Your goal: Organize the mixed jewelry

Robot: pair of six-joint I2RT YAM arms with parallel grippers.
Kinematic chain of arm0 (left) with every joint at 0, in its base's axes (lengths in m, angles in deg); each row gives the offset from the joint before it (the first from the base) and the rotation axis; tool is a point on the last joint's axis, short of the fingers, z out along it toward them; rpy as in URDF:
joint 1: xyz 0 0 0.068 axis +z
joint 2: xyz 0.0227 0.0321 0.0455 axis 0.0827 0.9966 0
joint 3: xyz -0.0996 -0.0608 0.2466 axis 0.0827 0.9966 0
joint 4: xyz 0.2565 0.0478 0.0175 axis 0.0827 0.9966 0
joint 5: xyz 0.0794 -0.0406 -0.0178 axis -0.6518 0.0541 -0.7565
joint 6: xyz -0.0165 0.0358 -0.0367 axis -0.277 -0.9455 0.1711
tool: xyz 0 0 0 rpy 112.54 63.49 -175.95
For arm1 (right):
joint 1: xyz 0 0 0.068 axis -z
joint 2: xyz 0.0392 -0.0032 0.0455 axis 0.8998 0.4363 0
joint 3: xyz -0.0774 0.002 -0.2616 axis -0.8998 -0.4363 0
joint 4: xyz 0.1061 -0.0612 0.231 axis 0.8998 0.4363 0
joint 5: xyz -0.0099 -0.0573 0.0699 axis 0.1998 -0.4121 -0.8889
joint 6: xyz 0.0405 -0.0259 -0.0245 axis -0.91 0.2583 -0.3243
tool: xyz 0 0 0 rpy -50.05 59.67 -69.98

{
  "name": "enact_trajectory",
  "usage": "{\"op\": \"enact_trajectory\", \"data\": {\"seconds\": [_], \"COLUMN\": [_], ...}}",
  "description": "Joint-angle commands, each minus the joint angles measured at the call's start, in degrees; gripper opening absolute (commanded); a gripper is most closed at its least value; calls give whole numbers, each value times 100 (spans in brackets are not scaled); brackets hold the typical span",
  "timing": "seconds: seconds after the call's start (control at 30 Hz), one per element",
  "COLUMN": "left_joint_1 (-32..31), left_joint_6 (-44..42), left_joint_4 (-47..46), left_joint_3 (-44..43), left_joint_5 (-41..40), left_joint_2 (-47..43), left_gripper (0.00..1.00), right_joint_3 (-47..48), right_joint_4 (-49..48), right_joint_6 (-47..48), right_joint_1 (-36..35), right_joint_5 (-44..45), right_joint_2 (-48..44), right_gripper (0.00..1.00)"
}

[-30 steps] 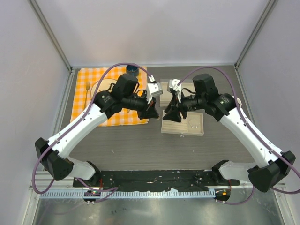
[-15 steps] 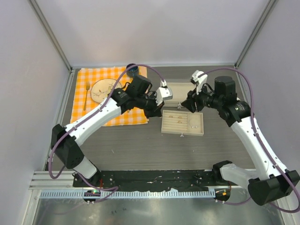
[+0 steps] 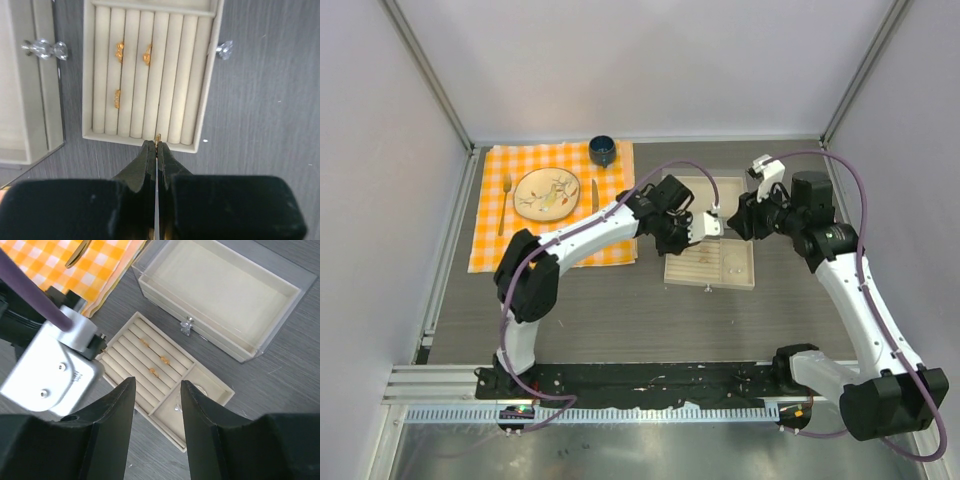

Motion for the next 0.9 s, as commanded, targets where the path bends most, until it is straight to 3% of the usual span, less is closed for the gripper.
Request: {"op": "enact_trajectory", "data": {"seconds": [0.0,0.4,0.87], "left_joint_1": [-68,-209,-244], "left_joint_6": [-460,-531,-619], "left_joint_4": [-73,-478,-460], "left_joint_3": [-173,-533,-674], "left_joint_5": [-300,-458,-564], "left_joint_2": [336,1119,1259], "left_gripper": [0,0,0], "right_joint_3": [6,-213,-345], "right_joint_4": [-340,-472,-481], "right_joint_6": [-197,-320,-276], "right_joint_1": [166,754,1106], "right_joint_5": [159,256,-8], "right_joint_2": [-140,-202,-237], "right_gripper": [47,46,45]}}
